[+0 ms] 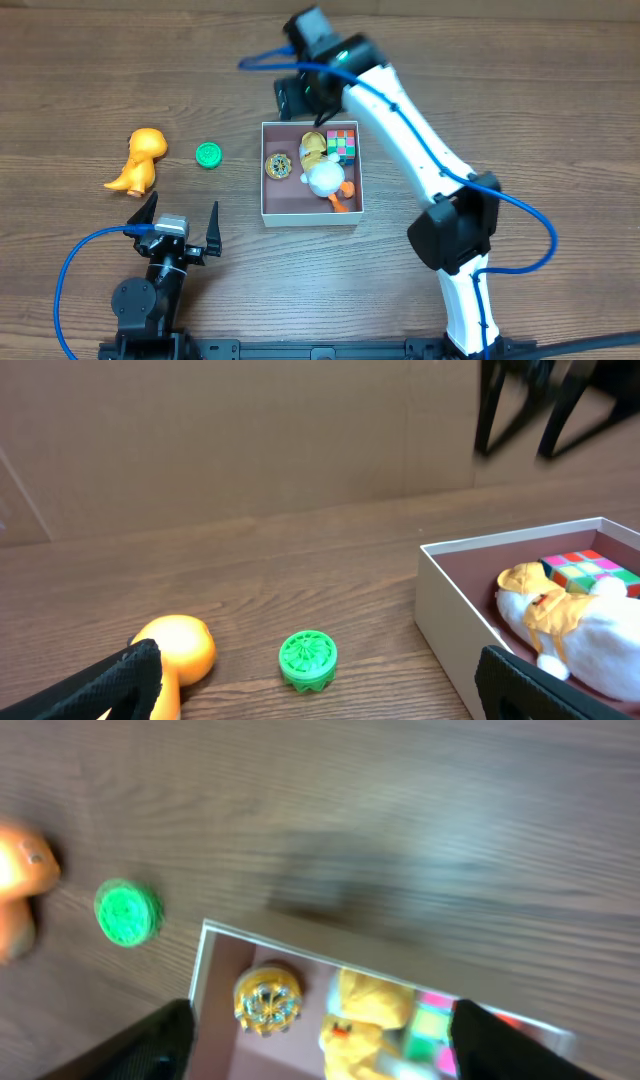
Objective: Pack container
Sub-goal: 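Withdraw the right arm up and to the right of the box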
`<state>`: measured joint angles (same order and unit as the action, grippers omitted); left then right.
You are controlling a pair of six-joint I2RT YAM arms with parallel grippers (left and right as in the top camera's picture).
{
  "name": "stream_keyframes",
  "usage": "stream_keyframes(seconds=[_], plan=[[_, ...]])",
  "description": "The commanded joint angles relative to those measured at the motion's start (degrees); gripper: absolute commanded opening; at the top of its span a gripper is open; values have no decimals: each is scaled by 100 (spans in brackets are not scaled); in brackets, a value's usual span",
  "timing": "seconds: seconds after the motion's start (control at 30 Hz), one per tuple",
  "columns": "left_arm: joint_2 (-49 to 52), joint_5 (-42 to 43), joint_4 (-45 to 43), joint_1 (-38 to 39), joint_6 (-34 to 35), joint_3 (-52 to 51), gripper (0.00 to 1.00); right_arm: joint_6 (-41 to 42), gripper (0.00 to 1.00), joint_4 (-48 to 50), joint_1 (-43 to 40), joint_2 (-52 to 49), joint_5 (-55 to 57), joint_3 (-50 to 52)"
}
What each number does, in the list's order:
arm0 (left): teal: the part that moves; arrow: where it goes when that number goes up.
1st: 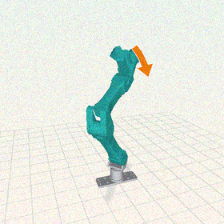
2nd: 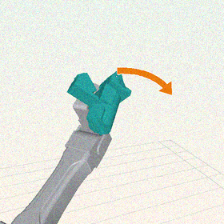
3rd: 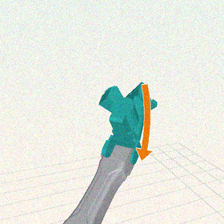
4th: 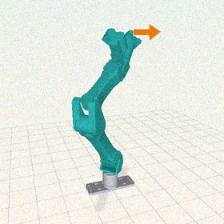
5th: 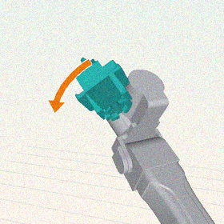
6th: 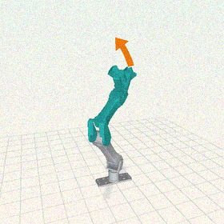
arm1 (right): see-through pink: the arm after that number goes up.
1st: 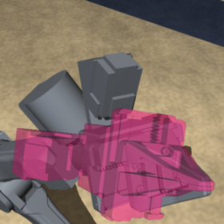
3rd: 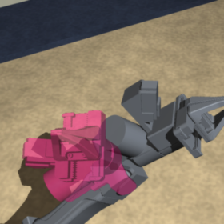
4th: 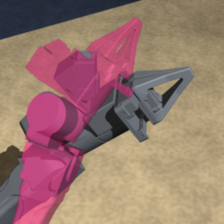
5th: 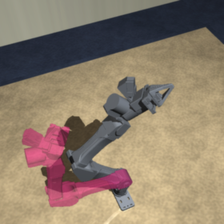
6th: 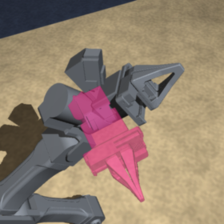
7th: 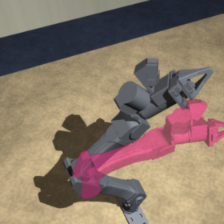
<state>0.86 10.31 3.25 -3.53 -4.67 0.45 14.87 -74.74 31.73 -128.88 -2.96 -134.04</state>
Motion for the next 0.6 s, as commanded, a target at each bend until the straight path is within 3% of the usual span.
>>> stream_keyframes(seconds=[0.0, 0.1, 0.27, 0.57], plan=[[-55, -17, 0, -44, -50, -20, 100, 57, 91, -522, -361, 94, 459, -1244], [-55, -17, 0, -44, -50, -20, 100, 210, 100, -1200, -691, 94, 802, -2107], [-26, -17, 0, -42, -50, -20, 100, 341, 100, -2192, -1344, 94, 1189, -3034], [-24, -17, 0, -44, -50, -20, 100, 275, 100, -2232, -2535, 212, 1158, -3086]])
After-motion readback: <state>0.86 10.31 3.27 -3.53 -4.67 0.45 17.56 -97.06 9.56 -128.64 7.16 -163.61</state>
